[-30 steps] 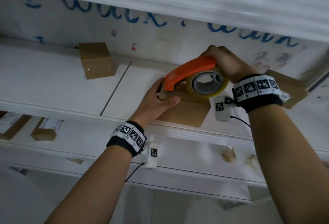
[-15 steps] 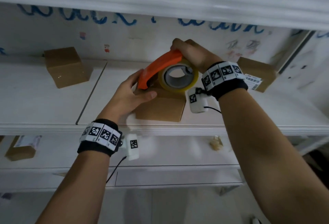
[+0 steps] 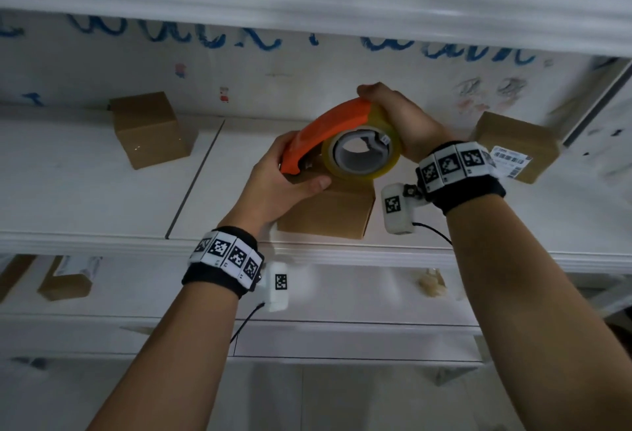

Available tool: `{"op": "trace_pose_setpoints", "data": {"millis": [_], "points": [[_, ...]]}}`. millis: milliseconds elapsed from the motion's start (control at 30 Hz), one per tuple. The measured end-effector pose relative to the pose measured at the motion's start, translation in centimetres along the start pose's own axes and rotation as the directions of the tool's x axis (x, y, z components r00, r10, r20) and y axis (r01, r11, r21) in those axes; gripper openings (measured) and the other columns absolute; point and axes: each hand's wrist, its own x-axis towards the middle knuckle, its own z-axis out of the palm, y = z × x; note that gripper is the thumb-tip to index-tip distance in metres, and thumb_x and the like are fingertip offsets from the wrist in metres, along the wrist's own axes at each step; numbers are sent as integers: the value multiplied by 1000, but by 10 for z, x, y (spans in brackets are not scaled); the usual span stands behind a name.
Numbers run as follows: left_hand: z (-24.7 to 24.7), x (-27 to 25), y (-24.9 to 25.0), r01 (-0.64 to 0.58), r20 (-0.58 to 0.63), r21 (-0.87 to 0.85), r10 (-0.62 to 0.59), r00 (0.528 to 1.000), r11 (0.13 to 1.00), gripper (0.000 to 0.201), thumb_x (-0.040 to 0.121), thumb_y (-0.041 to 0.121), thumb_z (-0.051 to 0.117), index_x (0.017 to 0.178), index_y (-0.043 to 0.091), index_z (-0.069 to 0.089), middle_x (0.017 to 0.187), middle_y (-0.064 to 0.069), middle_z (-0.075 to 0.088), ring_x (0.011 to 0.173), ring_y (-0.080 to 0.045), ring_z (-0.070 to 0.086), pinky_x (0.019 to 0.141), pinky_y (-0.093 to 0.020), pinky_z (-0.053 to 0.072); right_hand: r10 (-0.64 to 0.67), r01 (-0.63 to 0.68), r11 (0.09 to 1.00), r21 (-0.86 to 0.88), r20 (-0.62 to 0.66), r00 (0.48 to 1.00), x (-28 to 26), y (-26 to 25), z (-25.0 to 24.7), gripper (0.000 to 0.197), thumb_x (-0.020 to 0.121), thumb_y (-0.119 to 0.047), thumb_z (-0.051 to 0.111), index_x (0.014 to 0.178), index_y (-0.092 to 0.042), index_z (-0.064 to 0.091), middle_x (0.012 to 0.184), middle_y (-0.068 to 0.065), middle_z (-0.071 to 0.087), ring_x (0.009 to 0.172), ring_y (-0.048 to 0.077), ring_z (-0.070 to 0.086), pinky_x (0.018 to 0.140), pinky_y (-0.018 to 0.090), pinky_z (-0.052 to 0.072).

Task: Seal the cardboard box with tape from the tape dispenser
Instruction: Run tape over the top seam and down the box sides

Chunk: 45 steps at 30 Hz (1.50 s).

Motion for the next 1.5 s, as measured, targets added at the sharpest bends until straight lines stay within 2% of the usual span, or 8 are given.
{"op": "trace_pose_setpoints", "data": {"millis": [200, 300, 433, 567, 700, 833, 1100, 1500], "points": [[0, 0, 2, 35, 13, -14, -35, 999, 999, 86, 74, 35, 94, 147, 25, 51, 130, 12, 68, 118, -1, 65, 102, -30, 54, -29, 25, 989, 144, 23, 999, -4, 15, 4, 51, 102, -51, 44, 83, -9, 68, 59, 9, 67, 49, 20, 64, 53, 25, 52], [-1, -1, 2, 34, 22, -11, -33, 999, 999, 87, 74, 39, 93, 149, 28, 50, 133, 13, 67, 122, -3, 64, 104, -33, 53, -13, 29, 991, 131, -116, 993, 1, 21, 4, 41, 87, -57, 59, 99, -18, 64, 63, 3, 69, 53, 16, 67, 57, 29, 51], [-2, -2, 4, 26, 36, -8, -26, 999, 1000, 89, 73, 41, 93, 150, 29, 49, 134, 13, 66, 124, -4, 62, 105, -33, 52, -6, 28, 994, 108, -199, 980, 1, 21, 1, 75, 68, -67, 68, 115, -9, 58, 72, 4, 71, 56, 17, 69, 65, 35, 53], [-2, -1, 3, 29, 32, 31, -30, 999, 999, 93, 73, 45, 92, 152, 30, 44, 138, 13, 62, 128, -8, 59, 106, -33, 49, -14, 31, 997, 71, -230, 973, 0, 19, -1, 85, 65, -66, 68, 128, -9, 58, 97, 13, 70, 81, 24, 72, 82, 43, 61], [-2, -1, 4, 31, 38, 57, -33, 999, 998, 91, 75, 41, 92, 151, 29, 45, 136, 13, 60, 127, -9, 58, 103, -28, 47, -61, 64, 998, 12, -167, 984, -2, 13, -3, 44, 79, -53, 65, 87, -10, 68, 71, 8, 68, 66, 22, 66, 76, 37, 56], [-2, -1, 5, 22, 44, 105, -26, 999, 994, 87, 78, 42, 90, 151, 31, 44, 135, 14, 59, 126, -10, 56, 104, -28, 46, 1, -4, 1000, -20, -167, 986, 6, 17, -11, 86, 62, -65, 75, 116, 1, 64, 90, 17, 70, 80, 30, 70, 90, 47, 58], [-2, 2, 2, 51, 51, 152, -60, 997, 987, 98, 76, 50, 89, 157, 29, 38, 142, 9, 55, 133, -15, 51, 114, -39, 42, -13, 11, 1000, -19, -124, 992, -1, 13, -25, 55, 74, -59, 61, 96, -9, 65, 95, 25, 61, 85, 35, 61, 90, 46, 50], [0, 6, -8, 8, 27, 153, -13, 1000, 988, 93, 75, 51, 89, 154, 29, 44, 135, 13, 58, 131, -5, 51, 93, -5, 31, 2, 13, 986, 164, -90, 996, -18, 35, -60, 28, 98, -37, 44, 80, -19, 56, 65, 2, 63, 56, 16, 62, 55, 22, 54]]}}
